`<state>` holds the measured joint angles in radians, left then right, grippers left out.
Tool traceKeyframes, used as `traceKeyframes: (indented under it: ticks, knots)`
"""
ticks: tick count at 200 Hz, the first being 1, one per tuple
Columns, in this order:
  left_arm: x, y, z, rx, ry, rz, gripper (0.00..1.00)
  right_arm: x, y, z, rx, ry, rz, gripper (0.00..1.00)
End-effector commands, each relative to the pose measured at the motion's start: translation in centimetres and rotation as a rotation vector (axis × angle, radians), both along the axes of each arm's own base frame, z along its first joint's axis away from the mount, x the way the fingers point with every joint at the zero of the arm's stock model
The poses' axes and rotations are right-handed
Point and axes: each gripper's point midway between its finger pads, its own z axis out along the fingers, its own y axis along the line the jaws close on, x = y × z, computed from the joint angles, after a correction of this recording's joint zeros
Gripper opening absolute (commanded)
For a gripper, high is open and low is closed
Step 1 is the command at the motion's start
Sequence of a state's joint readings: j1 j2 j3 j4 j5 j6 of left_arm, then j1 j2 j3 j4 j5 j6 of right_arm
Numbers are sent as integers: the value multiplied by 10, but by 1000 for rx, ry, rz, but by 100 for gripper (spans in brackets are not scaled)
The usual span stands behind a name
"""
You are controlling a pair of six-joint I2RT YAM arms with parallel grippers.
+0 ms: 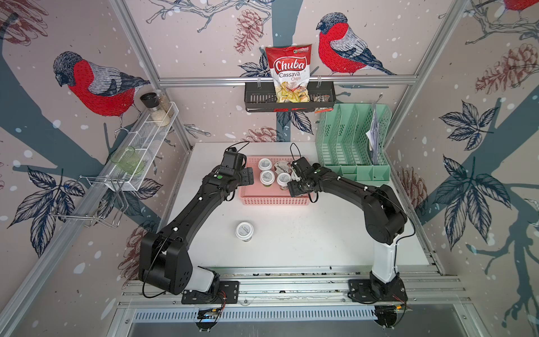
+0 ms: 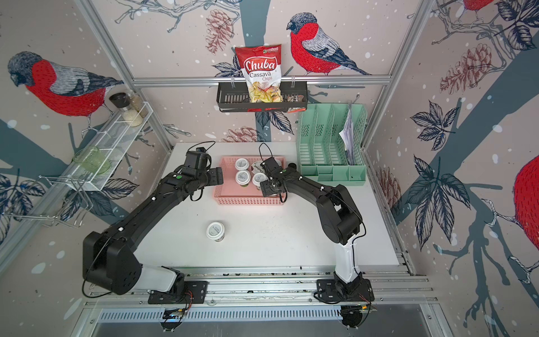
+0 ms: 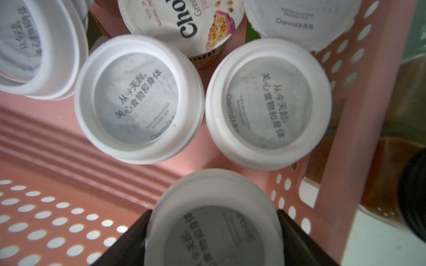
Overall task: Put the yogurt in the basket
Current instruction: Place the yogurt in the basket.
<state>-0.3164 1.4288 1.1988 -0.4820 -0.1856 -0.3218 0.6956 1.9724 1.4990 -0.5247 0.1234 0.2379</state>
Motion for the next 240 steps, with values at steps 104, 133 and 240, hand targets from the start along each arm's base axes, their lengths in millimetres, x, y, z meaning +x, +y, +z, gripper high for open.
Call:
traceKeyframes:
  ticks: [104, 133, 240]
  knots:
    - [3, 5, 9, 8, -38, 13, 90, 2, -5, 8, -16, -20, -8, 89]
    - [3, 5, 10, 10, -39, 14, 90, 2, -7, 17, -19, -38, -12, 89]
    - [12, 22, 3, -96, -12, 51, 90, -61, 44, 106, 96, -210, 179, 90]
